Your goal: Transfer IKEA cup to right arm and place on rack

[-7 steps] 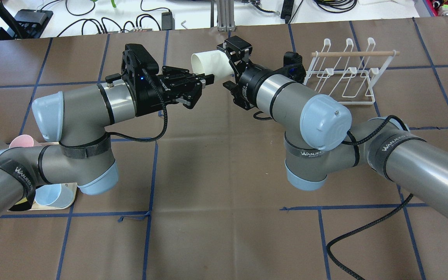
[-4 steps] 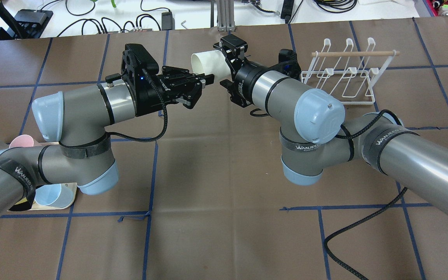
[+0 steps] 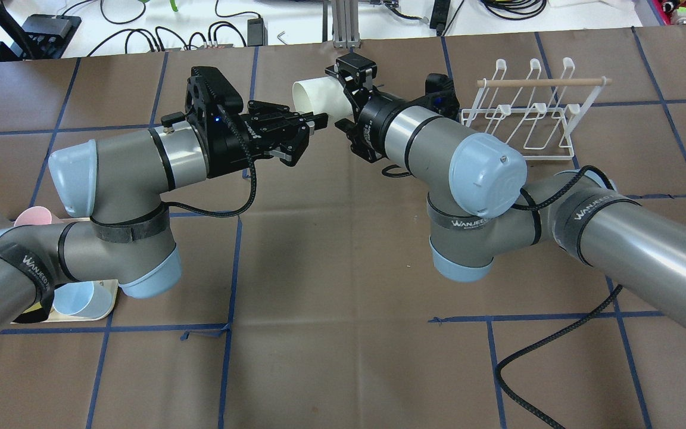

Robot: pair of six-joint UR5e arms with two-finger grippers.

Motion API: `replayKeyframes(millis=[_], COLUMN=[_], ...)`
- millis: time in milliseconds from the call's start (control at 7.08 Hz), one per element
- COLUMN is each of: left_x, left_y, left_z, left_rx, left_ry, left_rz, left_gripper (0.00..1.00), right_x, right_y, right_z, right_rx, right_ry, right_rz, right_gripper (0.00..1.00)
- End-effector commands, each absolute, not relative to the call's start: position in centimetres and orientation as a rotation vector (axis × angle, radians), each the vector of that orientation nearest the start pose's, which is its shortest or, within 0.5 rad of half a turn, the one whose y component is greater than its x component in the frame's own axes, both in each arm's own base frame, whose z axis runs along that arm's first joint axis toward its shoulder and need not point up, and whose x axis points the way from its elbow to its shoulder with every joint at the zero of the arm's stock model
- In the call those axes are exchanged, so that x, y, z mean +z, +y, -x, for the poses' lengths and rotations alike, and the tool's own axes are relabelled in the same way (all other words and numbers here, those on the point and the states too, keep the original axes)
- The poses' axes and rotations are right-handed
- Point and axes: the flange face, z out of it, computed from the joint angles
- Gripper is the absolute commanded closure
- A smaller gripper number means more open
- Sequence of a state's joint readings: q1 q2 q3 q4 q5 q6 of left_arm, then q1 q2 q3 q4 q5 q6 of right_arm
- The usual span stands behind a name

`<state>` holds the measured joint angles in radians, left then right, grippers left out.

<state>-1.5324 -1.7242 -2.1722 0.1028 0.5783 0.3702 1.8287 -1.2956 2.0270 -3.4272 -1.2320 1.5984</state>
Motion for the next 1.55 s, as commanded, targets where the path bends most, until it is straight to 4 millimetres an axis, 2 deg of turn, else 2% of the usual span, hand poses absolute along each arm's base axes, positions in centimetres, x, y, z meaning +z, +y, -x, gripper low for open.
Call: replayKeyframes(millis=[0, 283, 424, 565, 707, 848, 989, 1130, 1272, 1413], left_x=[36.0, 36.0, 36.3, 36.6, 36.4, 36.3, 36.5, 37.0, 36.9, 36.6], left_y=[-46.2, -46.2, -46.3, -46.2, -46.3, -46.3, -46.3, -45.9, -46.3, -46.9], left_z=[19.9, 19.9, 19.9, 19.9, 19.9, 19.9, 19.9, 19.8, 18.9, 17.0], left_rx=[1.22, 1.218, 1.217, 1.209, 1.203, 1.196, 1.189, 1.201, 1.207, 1.224], left_ry=[-1.934, -1.934, -1.935, -1.937, -1.939, -1.942, -1.942, -1.942, -1.958, -1.984], left_rz=[0.881, 0.88, 0.868, 0.844, 0.838, 0.826, 0.812, 0.811, 0.789, 0.75], left_gripper=[0.99, 0.94, 0.74, 0.42, 0.2, 0.08, 0.02, 0.02, 0.02, 0.01], right_x=[36.0, 36.2, 36.2, 36.3, 36.2, 36.2, 36.2, 36.2, 36.3, 36.4], right_y=[-47.5, -47.5, -47.5, -47.5, -47.5, -47.5, -47.5, -47.5, -47.6, -47.9], right_z=[-29.8, -29.8, -29.8, -29.8, -29.8, -29.8, -29.8, -29.7, -29.7, -29.5], right_rx=[-0.485, -0.486, -0.487, -0.487, -0.488, -0.49, -0.492, -0.494, -0.5, -0.509], right_ry=[1.708, 1.707, 1.707, 1.707, 1.708, 1.71, 1.711, 1.711, 1.709, 1.704], right_rz=[-1.076, -1.072, -1.071, -1.069, -1.07, -1.067, -1.067, -1.065, -1.066, -1.071], right_gripper=[0.29, 0.42, 0.45, 0.47, 0.48, 0.51, 0.55, 0.58, 0.59, 0.63])
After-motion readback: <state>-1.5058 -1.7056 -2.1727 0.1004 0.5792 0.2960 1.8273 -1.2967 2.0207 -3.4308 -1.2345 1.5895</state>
